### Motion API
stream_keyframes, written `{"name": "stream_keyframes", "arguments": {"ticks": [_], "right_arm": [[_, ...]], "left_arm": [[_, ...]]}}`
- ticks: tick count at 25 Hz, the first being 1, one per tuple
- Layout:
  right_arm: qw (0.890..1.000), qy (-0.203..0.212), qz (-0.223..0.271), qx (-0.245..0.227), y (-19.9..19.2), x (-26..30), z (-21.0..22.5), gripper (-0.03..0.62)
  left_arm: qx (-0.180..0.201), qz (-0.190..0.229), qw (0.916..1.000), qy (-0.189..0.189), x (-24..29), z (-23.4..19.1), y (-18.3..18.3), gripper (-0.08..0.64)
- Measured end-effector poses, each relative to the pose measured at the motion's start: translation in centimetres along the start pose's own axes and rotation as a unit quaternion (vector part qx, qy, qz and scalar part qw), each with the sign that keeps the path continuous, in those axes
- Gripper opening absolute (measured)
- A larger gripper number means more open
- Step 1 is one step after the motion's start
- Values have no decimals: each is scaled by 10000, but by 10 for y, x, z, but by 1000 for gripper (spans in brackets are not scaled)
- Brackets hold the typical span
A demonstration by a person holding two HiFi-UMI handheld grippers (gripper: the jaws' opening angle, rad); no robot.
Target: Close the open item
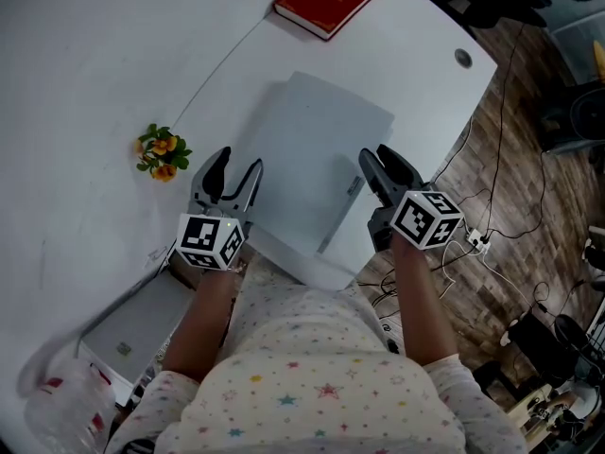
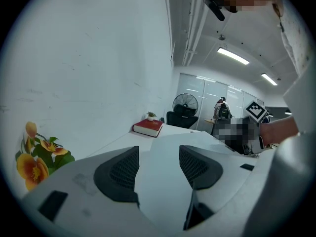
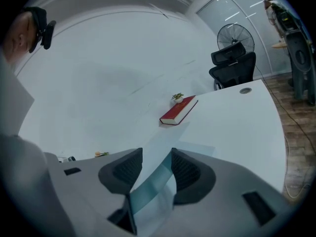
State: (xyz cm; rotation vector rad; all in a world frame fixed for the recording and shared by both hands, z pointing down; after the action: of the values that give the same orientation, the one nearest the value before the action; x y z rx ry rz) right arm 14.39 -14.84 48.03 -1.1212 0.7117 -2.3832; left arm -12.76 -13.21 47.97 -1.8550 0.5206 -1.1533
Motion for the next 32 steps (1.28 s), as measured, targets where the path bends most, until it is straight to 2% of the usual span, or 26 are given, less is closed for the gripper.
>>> {"name": "stream_keyframes", "arguments": {"ticks": [5,9,18,22,28,32], "right_arm": [[9995,-297,-123,-60,-1,2,5,171],[9988,-417,-261,-47,-6,6,8,207],[9988,-433,-210,-79,-4,5,3,117],[9976,-579,-338,-160,-7,5,8,108],[9959,-739,-483,-174,-17,8,18,108],[9951,-809,-512,-230,-20,8,21,108]], "left_arm": [[-42,-71,10000,-29,2,-4,-5,236],[-50,-132,9999,-71,3,-2,-9,236],[-59,-233,9995,-202,6,5,-15,236],[10,-261,9995,-194,7,5,-15,236],[130,-539,9984,-145,13,-3,-25,237],[-44,-1001,9946,-269,21,-7,-43,242]]}}
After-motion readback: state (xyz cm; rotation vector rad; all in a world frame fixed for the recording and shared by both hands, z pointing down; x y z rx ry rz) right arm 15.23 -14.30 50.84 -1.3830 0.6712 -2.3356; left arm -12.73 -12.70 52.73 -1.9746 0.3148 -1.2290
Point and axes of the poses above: the fingertips, and each gripper's own axes: x forward along the fingers, z to its right, y out of its top, the point moved 4 cm from there along -x, backward along the fingers, and after that the axes turned 12 degrees about -z, right-handed, at the moved point
